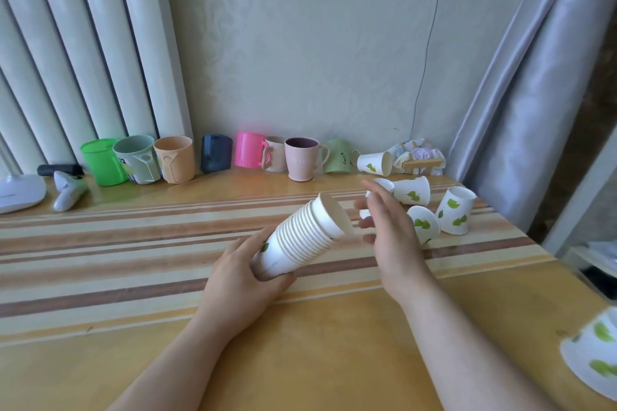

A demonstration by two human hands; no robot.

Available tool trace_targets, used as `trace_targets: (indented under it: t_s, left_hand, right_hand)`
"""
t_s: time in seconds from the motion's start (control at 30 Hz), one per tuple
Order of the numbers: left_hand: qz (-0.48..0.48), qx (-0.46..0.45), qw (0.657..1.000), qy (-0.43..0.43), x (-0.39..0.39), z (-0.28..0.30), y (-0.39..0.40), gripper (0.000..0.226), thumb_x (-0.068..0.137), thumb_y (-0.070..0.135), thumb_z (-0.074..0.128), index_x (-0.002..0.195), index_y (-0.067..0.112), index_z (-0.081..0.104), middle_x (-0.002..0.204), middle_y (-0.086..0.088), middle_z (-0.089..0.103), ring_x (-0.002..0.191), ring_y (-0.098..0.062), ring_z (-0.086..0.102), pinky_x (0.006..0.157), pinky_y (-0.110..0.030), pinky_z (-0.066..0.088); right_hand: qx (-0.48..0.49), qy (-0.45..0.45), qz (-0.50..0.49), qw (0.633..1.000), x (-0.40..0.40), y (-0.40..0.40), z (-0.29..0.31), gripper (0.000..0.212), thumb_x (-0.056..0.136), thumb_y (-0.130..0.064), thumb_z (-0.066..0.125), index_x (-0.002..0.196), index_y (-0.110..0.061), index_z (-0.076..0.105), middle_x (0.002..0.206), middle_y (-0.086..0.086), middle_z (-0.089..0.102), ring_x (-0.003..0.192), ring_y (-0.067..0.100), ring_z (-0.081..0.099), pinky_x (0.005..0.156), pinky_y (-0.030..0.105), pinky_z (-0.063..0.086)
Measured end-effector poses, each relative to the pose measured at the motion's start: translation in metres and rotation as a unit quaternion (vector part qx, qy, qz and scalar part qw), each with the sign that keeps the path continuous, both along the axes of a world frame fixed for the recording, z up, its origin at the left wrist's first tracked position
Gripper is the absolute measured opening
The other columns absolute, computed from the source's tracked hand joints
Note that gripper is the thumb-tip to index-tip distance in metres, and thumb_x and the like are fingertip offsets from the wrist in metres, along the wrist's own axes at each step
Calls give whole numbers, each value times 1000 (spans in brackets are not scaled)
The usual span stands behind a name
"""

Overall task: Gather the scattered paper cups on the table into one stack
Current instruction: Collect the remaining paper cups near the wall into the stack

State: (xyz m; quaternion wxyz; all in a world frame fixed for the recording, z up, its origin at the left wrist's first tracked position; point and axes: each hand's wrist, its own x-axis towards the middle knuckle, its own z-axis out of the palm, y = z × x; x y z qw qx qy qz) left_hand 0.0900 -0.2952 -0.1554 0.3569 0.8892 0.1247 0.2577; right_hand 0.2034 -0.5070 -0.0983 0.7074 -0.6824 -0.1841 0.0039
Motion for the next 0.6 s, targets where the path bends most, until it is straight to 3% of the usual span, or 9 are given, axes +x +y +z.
trace_targets:
  t_s: [0.07,0.13,0.2,0.3,0.37,0.43,0.5,0.6]
  left_hand:
    - [-3,1,1000,3,-1,1,-1,79,74,48,90,146,54,57,125,25,68,114,-5,62,93,-31,48]
    - [-6,9,1000,3,-1,1,-2,80,74,50,90,146,55,56,122,25,69,112,-5,64,93,-32,51]
    - [-11,19,1000,2,-2,3,-4,80,73,50,91,146,53,58,120,26,69,109,-3,64,89,-28,49]
    - [-18,49,999,0,-3,5,-10,83,72,50,92,147,50,58,121,24,69,108,-5,63,89,-27,47]
    - [-28,61,998,-1,-3,6,-14,82,71,53,91,147,49,58,121,24,69,108,-5,63,89,-29,48]
    - [-39,59,998,-1,-2,4,-18,82,71,52,91,146,50,58,118,26,68,106,-3,62,89,-28,49]
    - [-45,53,998,6,-2,3,-18,81,71,51,92,144,53,57,114,28,68,106,0,63,88,-26,50]
    - [-49,21,998,14,-1,1,-15,79,73,49,93,142,57,57,108,28,71,105,3,64,88,-28,52]
  right_hand:
    - [33,32,-121,992,16,-10,9,23,95,-36,68,116,-44,73,108,-5,68,93,14,64,79,32,47]
    - [14,43,-204,978,36,-29,10,24,92,-23,72,110,-38,69,102,-3,67,93,22,66,74,35,49]
    - [-62,38,-258,963,52,-53,1,33,89,-28,72,120,-36,64,114,2,68,105,29,68,83,40,54]
    - [-221,60,-296,928,63,-78,-27,60,95,-47,66,150,-30,50,147,14,50,132,39,53,102,47,47]
    - [-319,57,-274,905,64,-80,-45,71,95,-66,51,155,-29,47,150,22,45,137,46,46,109,54,44]
    - [-390,45,-245,887,66,-75,-54,67,94,-73,41,145,-32,56,145,19,47,135,45,45,108,55,44]
    - [-401,29,-232,886,68,-70,-54,50,94,-70,47,120,-31,64,132,12,52,123,41,51,98,50,49]
    - [-287,-29,-206,935,66,-66,-54,36,99,-46,58,83,-14,54,93,3,53,88,29,51,67,38,38]
